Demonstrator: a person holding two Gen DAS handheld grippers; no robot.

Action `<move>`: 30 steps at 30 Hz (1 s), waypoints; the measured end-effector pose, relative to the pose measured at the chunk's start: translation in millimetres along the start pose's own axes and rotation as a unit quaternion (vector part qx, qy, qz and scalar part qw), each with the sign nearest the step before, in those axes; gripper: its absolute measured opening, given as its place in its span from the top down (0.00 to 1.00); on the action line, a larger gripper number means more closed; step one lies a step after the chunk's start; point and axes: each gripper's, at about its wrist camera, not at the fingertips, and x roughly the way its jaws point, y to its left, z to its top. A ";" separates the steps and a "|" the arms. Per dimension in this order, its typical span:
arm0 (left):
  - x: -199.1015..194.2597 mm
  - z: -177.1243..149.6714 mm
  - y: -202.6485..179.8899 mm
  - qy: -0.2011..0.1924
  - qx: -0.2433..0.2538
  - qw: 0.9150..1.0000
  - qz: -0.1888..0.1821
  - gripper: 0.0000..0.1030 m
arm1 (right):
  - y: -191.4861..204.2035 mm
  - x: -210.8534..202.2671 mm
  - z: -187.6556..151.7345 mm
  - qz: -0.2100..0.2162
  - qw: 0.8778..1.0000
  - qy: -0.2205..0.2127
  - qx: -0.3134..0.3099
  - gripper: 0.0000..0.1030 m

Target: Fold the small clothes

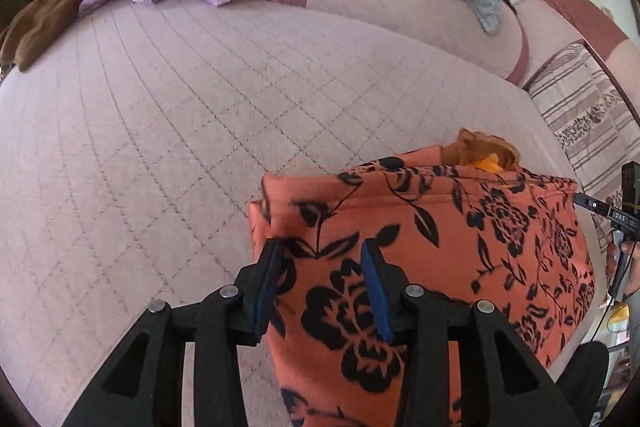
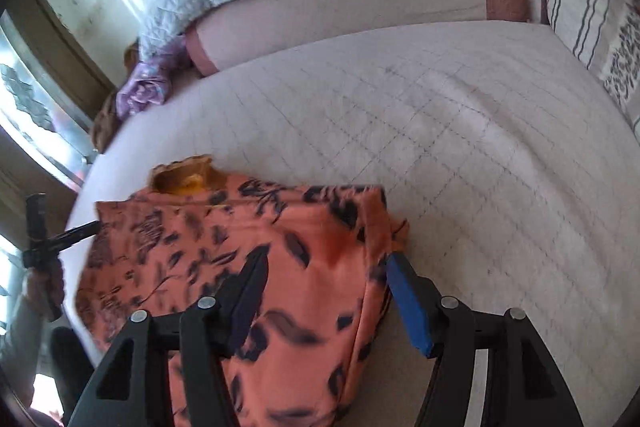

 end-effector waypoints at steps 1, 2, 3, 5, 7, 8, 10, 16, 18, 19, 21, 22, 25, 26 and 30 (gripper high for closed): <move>5.3 2.3 2.2 0.000 -0.006 1.000 0.001 0.59 | -1.5 4.7 3.1 0.000 1.000 0.000 0.003 0.43; 10.3 5.1 5.8 0.000 -0.019 1.000 0.006 0.75 | -3.7 17.2 6.9 0.003 1.000 0.012 0.017 0.53; 13.7 8.5 9.6 0.002 -0.031 0.999 0.012 0.90 | -8.9 28.8 9.8 0.006 0.999 0.031 0.034 0.76; 12.5 11.9 16.7 -0.006 -0.054 0.999 0.001 0.94 | -17.2 38.6 13.1 0.010 0.997 0.038 0.059 0.79; 16.7 12.0 20.9 -0.007 -0.064 0.998 0.011 0.97 | -24.1 36.2 13.4 0.034 0.995 0.020 0.094 0.79; 20.9 11.4 22.7 -0.004 -0.067 0.998 0.010 0.97 | -33.0 39.1 10.0 0.032 0.992 0.019 0.117 0.80; 19.7 14.1 25.4 -0.012 -0.079 0.997 0.012 0.97 | -42.3 51.4 4.9 0.037 0.989 0.041 0.134 0.81; 11.1 23.6 33.0 -0.028 -0.100 0.994 0.024 0.97 | -35.3 10.6 13.8 0.026 0.990 -0.026 0.135 0.40; 0.6 20.7 26.3 -0.036 -0.075 0.995 0.048 0.97 | -26.7 -4.0 13.5 0.031 0.992 -0.031 0.115 0.40; -8.4 15.7 18.4 -0.044 -0.054 0.996 0.052 0.95 | -21.8 -13.7 11.5 0.034 0.993 -0.036 0.107 0.40; -21.7 5.3 6.8 -0.055 -0.026 0.997 0.055 0.82 | -16.5 -26.9 6.1 0.068 0.991 -0.042 0.109 0.40; -30.4 -2.9 -1.9 -0.061 -0.012 0.996 0.057 0.74 | -12.6 -30.7 1.3 0.095 0.989 -0.036 0.108 0.40; -42.2 -22.6 -22.6 -0.074 0.006 0.996 0.051 0.39 | -1.5 -22.1 -13.5 0.160 0.982 0.003 0.097 0.38; -44.1 -28.0 -31.7 -0.077 0.016 0.996 0.045 0.39 | -0.2 -13.9 -15.7 0.158 0.983 0.013 0.088 0.37; -39.0 -49.0 -50.4 -0.053 0.013 0.998 0.027 0.39 | -46.5 35.2 -6.6 0.115 0.978 0.023 0.175 0.40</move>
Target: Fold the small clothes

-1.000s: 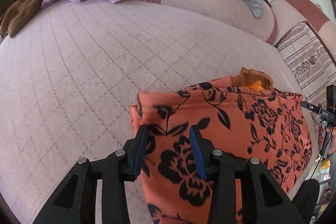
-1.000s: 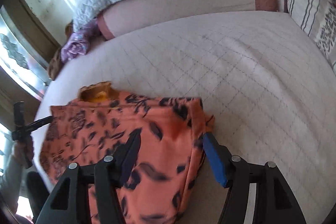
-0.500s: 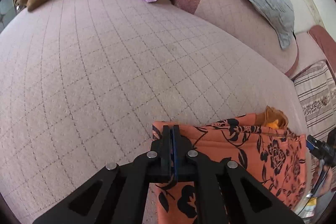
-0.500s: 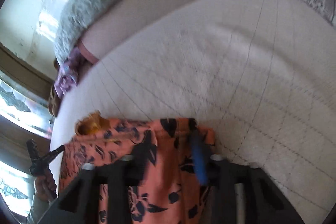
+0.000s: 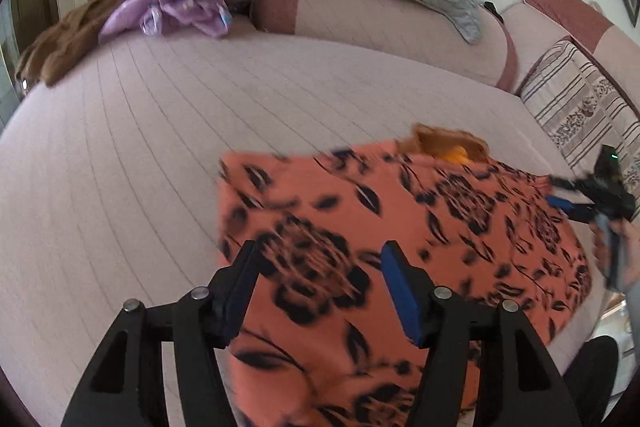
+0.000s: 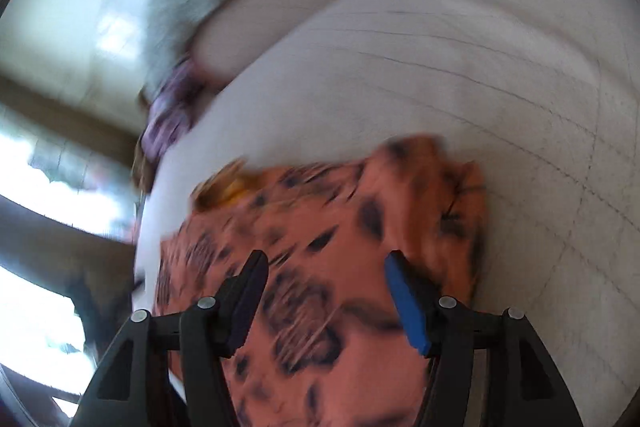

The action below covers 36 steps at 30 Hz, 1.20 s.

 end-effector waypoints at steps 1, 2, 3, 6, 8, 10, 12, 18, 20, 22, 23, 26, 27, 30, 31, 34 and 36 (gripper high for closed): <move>0.3 -5.0 -2.3 0.006 0.001 1.000 0.005 0.39 | -12.8 -1.8 6.2 -0.008 0.999 -0.023 0.033 0.40; -3.4 -10.5 -5.4 0.007 0.001 1.000 0.009 0.39 | -24.9 -7.5 10.3 0.004 0.996 -0.044 0.080 0.40; -5.2 -15.8 -7.2 0.008 0.004 1.000 0.009 0.39 | -23.2 -11.0 10.3 0.002 0.995 -0.049 0.084 0.39; -7.1 -26.7 -9.7 0.009 0.004 1.000 0.009 0.39 | 7.7 -25.5 -0.6 -0.027 0.998 -0.059 0.014 0.37; -4.7 -27.9 -8.7 0.013 -0.002 1.000 0.005 0.39 | 25.2 -32.1 -9.1 -0.004 0.998 -0.055 -0.022 0.36; -1.5 -30.1 -13.1 0.015 0.000 1.000 0.005 0.39 | 31.6 -25.9 -11.1 0.022 0.999 -0.032 -0.038 0.33; -0.4 -32.1 -16.4 0.014 0.006 1.000 0.013 0.39 | 17.6 -12.6 -3.7 -0.008 0.999 -0.024 -0.031 0.33; -14.8 -37.7 -19.2 0.007 -0.010 1.000 0.015 0.38 | -12.4 -49.8 -8.2 -0.029 0.993 -0.101 0.063 0.34; -21.7 -40.2 -21.6 -0.001 -0.021 1.000 0.017 0.38 | 12.0 -71.0 -33.2 -0.037 0.994 -0.105 0.018 0.34; -28.5 -44.0 -25.9 -0.010 -0.034 0.999 0.006 0.38 | 24.9 -91.4 -62.2 -0.033 0.993 -0.112 0.006 0.34; -32.2 -46.7 -28.6 -0.014 -0.040 0.999 0.001 0.38 | 29.5 -99.4 -81.2 -0.023 0.993 -0.115 0.010 0.34; -37.8 -55.7 -38.3 -0.022 -0.052 0.998 -0.010 0.33 | 43.2 -103.3 -148.7 -0.013 0.992 -0.121 0.046 0.33; -37.6 -58.5 -41.5 -0.021 -0.053 0.998 -0.014 0.33 | 39.4 -101.1 -163.6 -0.009 0.990 -0.120 0.068 0.30; -31.9 -65.5 -56.1 -0.004 -0.047 0.999 -0.024 0.33 | 15.9 -83.2 -206.7 0.003 0.985 -0.105 0.136 0.30; -31.1 -65.7 -60.4 0.000 -0.044 0.999 -0.026 0.33 | 7.6 -75.8 -212.4 0.006 0.981 -0.108 0.163 0.30; -35.4 -64.7 -78.9 -0.018 -0.031 0.999 -0.032 0.33 | -7.0 -70.6 -206.8 0.032 0.968 -0.137 0.210 0.30; -34.0 -62.8 -86.5 -0.017 -0.024 0.999 -0.031 0.33 | -5.5 -60.4 -188.6 0.028 0.965 -0.147 0.214 0.31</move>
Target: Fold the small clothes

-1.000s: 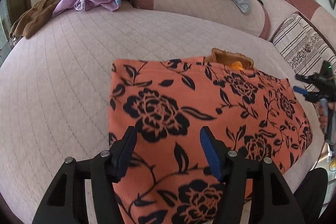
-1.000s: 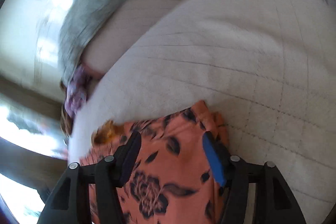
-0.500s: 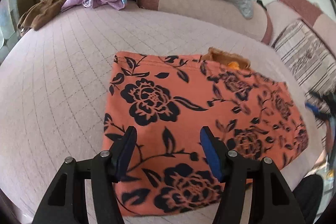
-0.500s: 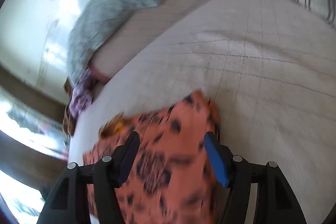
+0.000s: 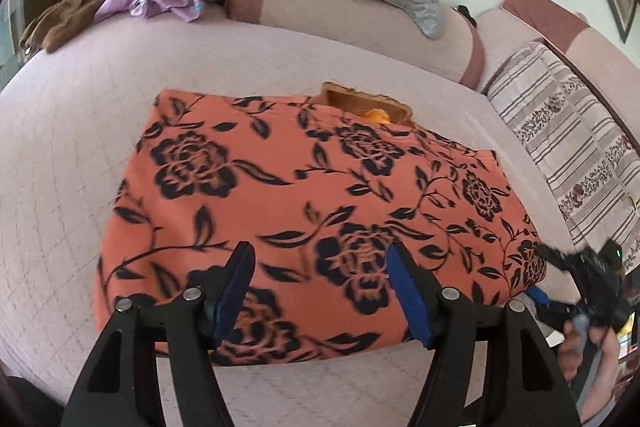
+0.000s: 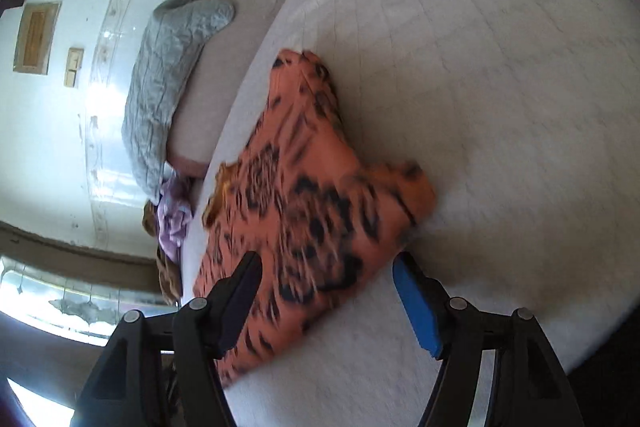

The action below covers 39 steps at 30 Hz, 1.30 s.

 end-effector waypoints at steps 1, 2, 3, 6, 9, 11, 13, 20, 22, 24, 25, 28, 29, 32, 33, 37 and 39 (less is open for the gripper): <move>3.1 0.0 -3.9 0.005 0.002 1.000 0.003 0.33 | 1.2 4.6 4.4 -0.001 1.000 -0.001 0.005 0.35; 6.6 0.1 -6.7 0.011 0.002 1.000 0.006 0.33 | 2.5 9.0 9.8 -0.005 1.000 0.001 0.008 0.43; 8.5 -0.5 -8.9 0.015 0.001 1.000 0.008 0.33 | 5.8 14.5 13.7 -0.021 1.000 0.005 0.001 0.82; 6.9 -0.4 -14.9 0.014 0.004 1.000 0.017 0.33 | 24.3 7.3 8.9 -0.053 0.998 -0.007 -0.041 0.89; 10.4 -0.8 -19.7 0.010 0.012 1.000 0.026 0.33 | 45.9 -4.1 -4.6 -0.092 0.989 -0.039 -0.112 0.89; 25.4 -1.7 -18.5 0.034 0.012 0.998 0.044 0.33 | 30.4 13.8 -3.7 -0.128 0.985 -0.006 -0.113 0.80; 36.6 -3.7 -14.7 0.055 0.006 0.997 0.051 0.33 | 8.7 14.0 0.2 -0.081 0.994 0.002 -0.073 0.74; 43.0 -6.3 -20.6 0.047 0.034 0.996 0.064 0.30 | 30.4 -33.4 16.2 -0.085 0.988 -0.039 -0.124 0.24; 43.6 -6.4 -20.7 0.047 0.034 0.996 0.064 0.29 | 37.1 -33.8 31.5 -0.081 0.986 -0.040 -0.137 0.24; 43.6 -6.2 -20.8 0.047 0.036 0.996 0.063 0.28 | 46.4 -24.8 51.7 -0.071 0.985 -0.023 -0.157 0.24; 43.9 -6.1 -20.7 0.047 0.038 0.996 0.063 0.28 | 51.9 -16.0 62.1 -0.064 0.983 -0.008 -0.170 0.24; 43.8 -5.4 -19.2 0.049 0.039 0.996 0.060 0.28 | 60.3 14.7 90.1 -0.069 0.977 0.035 -0.198 0.24; 43.9 -5.1 -19.1 0.049 0.040 0.996 0.059 0.28 | 62.9 29.4 100.0 -0.072 0.975 0.054 -0.204 0.24; 44.5 -4.9 -17.7 0.049 0.041 0.996 0.055 0.26 | 61.3 60.1 111.6 -0.080 0.970 0.096 -0.208 0.25; 44.8 -5.4 -17.7 0.048 0.043 0.996 0.053 0.25 | 59.9 72.4 114.4 -0.085 0.969 0.109 -0.205 0.27; 46.5 -8.6 -23.3 0.048 0.072 0.994 0.063 0.24 | 70.4 91.1 112.2 -0.107 0.958 0.137 -0.227 0.85; 46.2 -9.0 -24.0 0.047 0.074 0.994 0.063 0.24 | 89.3 78.5 105.8 -0.121 0.953 0.100 -0.261 0.86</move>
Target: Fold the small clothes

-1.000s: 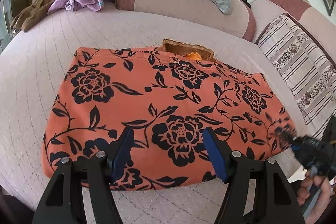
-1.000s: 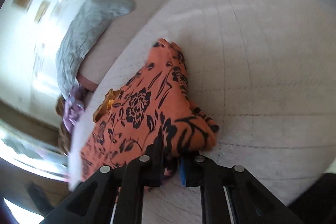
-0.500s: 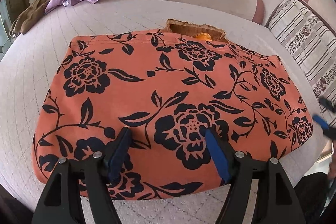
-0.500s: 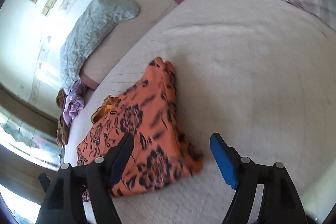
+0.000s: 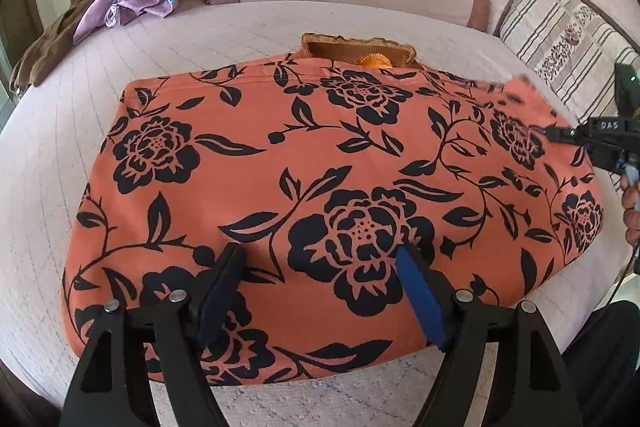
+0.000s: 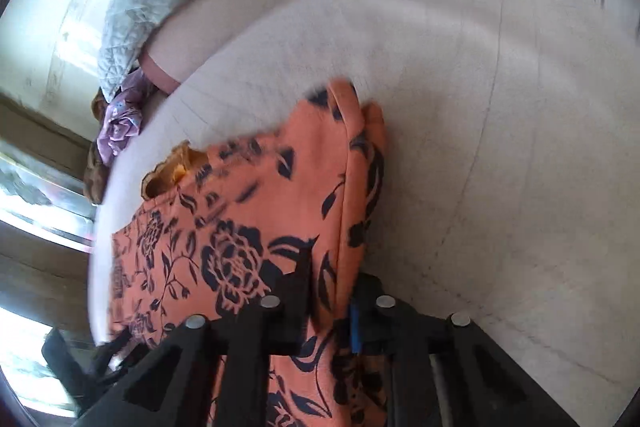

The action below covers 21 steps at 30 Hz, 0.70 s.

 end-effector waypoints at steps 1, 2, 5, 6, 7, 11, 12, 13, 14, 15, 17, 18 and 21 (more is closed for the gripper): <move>-0.5 0.4 0.6 0.000 -0.005 1.000 -0.001 0.24 | 3.4 -3.8 -1.8 -0.003 1.000 -0.010 -0.002 0.86; -0.9 1.1 1.3 -0.001 -0.012 1.000 -0.002 0.24 | 3.2 -2.8 -3.5 -0.013 1.000 -0.008 -0.001 0.86; -1.4 3.2 2.7 0.005 -0.018 1.000 -0.004 0.24 | -12.0 15.6 -9.6 -0.035 0.999 0.013 0.014 0.69; -1.8 3.0 3.6 0.005 -0.019 1.000 -0.006 0.24 | -13.8 10.2 -9.0 -0.024 0.999 0.004 0.023 0.55; -1.1 2.9 3.8 0.005 -0.019 1.000 -0.006 0.24 | -14.3 1.3 -8.7 -0.018 0.999 -0.008 0.029 0.29; 1.4 2.8 -0.8 0.004 -0.011 1.000 0.007 0.23 | -9.5 -27.0 7.8 -0.004 0.998 -0.061 0.018 0.26; 1.9 3.0 -1.4 0.004 -0.010 1.000 0.008 0.22 | -9.1 -25.6 14.0 0.003 0.998 -0.057 0.019 0.26; 2.1 3.1 -1.5 0.004 -0.011 1.000 0.008 0.22 | -9.4 -22.1 21.6 0.009 0.998 -0.051 0.019 0.26; 2.0 3.1 -1.0 0.004 -0.013 1.000 0.006 0.22 | -11.1 -15.8 28.4 0.009 0.999 -0.045 0.020 0.26; 1.7 3.2 -0.3 0.004 -0.013 1.000 0.005 0.22 | -14.2 -7.1 34.2 0.007 0.999 -0.036 0.023 0.26; 1.2 3.3 1.3 0.006 -0.013 1.000 0.000 0.22 | -19.3 13.4 44.4 0.012 0.999 -0.012 0.037 0.32; 1.0 3.1 1.7 0.006 -0.012 1.000 -0.002 0.22 | -19.1 21.6 48.1 0.024 0.999 0.003 0.035 0.65; 1.8 1.9 1.2 0.004 -0.006 1.000 -0.001 0.22 | -8.0 33.5 50.8 -0.025 1.000 0.013 0.009 0.85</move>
